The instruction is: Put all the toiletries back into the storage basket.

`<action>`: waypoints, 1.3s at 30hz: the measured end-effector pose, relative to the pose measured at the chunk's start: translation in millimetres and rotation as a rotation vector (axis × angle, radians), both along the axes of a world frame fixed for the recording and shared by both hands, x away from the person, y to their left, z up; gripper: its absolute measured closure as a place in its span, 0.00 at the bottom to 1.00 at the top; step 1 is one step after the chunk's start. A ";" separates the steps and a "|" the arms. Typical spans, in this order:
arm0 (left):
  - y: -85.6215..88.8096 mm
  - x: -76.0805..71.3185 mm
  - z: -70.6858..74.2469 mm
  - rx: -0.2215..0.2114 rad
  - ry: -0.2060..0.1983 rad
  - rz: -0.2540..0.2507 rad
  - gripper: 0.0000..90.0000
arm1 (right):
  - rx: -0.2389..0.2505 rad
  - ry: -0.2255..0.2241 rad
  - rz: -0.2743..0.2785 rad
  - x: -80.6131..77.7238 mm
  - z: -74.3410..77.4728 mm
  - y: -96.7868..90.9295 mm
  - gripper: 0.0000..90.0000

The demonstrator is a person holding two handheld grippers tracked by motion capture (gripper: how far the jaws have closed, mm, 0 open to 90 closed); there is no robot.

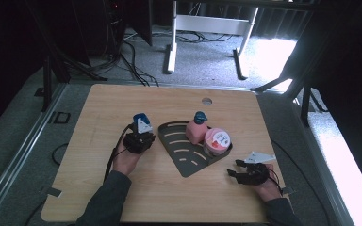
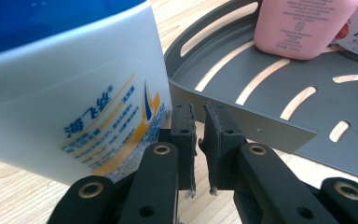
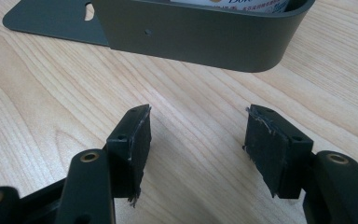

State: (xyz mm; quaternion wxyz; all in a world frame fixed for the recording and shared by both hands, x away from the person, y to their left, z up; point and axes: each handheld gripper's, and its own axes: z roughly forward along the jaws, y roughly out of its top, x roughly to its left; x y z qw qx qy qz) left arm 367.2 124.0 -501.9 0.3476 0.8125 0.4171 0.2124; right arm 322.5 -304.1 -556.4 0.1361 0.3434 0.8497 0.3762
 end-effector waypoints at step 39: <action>51.6 -15.0 13.0 -0.048 0.068 0.037 0.70 | -0.003 -0.001 0.000 -0.2 0.0 0.4 0.44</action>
